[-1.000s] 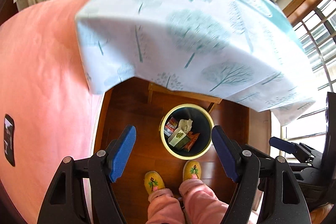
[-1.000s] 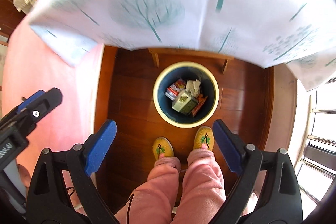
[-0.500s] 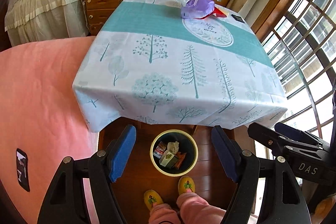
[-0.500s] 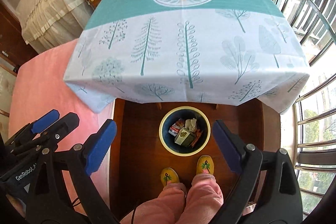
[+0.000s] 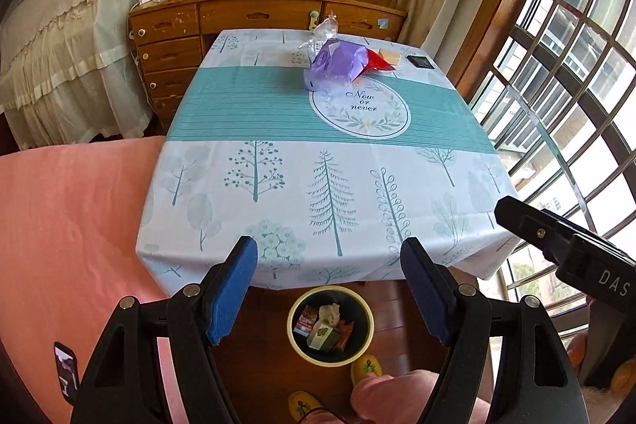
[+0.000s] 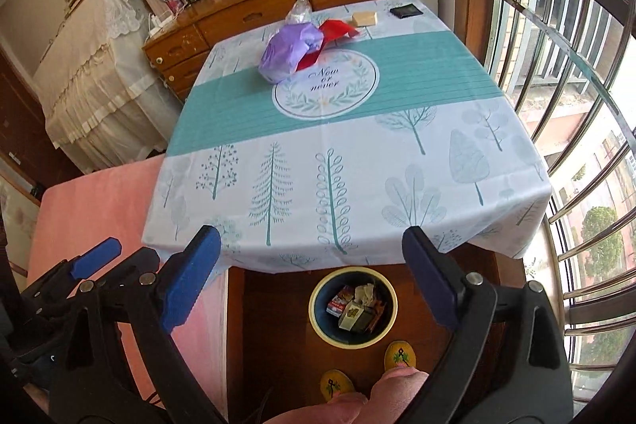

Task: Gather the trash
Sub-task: 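Raise both tools from the bin back over the table, then grasp the purple plastic bag with the left tool while the right tool reaches toward the red packet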

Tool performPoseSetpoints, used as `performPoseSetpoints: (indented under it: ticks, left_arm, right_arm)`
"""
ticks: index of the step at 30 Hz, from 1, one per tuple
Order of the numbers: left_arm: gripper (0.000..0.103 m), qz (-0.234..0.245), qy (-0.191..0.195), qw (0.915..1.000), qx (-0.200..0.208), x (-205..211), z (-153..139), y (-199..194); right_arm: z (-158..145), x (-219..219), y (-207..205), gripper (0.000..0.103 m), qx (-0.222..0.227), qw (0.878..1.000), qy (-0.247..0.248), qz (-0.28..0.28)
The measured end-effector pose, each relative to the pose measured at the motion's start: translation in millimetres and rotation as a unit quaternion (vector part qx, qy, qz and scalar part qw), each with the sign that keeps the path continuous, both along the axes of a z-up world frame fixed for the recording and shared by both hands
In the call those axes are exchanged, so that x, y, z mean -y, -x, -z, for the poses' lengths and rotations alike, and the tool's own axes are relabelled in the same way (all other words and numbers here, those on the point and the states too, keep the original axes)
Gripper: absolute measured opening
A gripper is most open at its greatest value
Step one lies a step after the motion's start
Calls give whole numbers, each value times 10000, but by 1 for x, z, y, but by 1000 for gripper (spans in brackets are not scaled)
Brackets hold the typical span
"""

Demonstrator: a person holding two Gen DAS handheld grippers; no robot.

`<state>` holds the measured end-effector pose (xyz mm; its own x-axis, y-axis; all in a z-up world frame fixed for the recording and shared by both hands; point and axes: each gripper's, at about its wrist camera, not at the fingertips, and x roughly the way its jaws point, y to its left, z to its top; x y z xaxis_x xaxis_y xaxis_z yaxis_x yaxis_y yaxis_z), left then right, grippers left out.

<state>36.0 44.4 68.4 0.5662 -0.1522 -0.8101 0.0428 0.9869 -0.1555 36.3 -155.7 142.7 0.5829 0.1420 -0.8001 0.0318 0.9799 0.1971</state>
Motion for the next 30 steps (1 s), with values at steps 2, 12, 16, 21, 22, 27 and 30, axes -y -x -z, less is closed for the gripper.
performPoseSetpoints:
  ticks: [2, 12, 16, 21, 22, 27, 30]
  left_arm:
    - [76, 12, -52, 10000, -2, 5, -2, -11]
    - [76, -622, -148, 9976, -258, 23, 11, -116]
    - [75, -946, 87, 9940, -547, 34, 24, -172]
    - [75, -1296, 382, 9875, -812, 46, 38, -229]
    - [75, -1343, 381, 9866, -841, 48, 40, -239]
    - [75, -1416, 225, 9849, -970, 55, 43, -291]
    - [75, -1321, 202, 9859, -1007, 58, 44, -332]
  right_arm:
    - [-4, 6, -9, 92, 91, 10000, 18, 3]
    - [19, 40, -124, 92, -1, 9987, -25, -507]
    - [29, 60, -191, 92, -52, 9967, -91, -801]
    - [47, 82, -266, 92, -247, 9924, -110, -1198]
    - [53, 84, -277, 92, -297, 9914, -116, -1267]
    - [74, 100, -329, 91, -452, 9889, -312, -1382]
    - [82, 109, -357, 91, -503, 9882, -445, -1378]
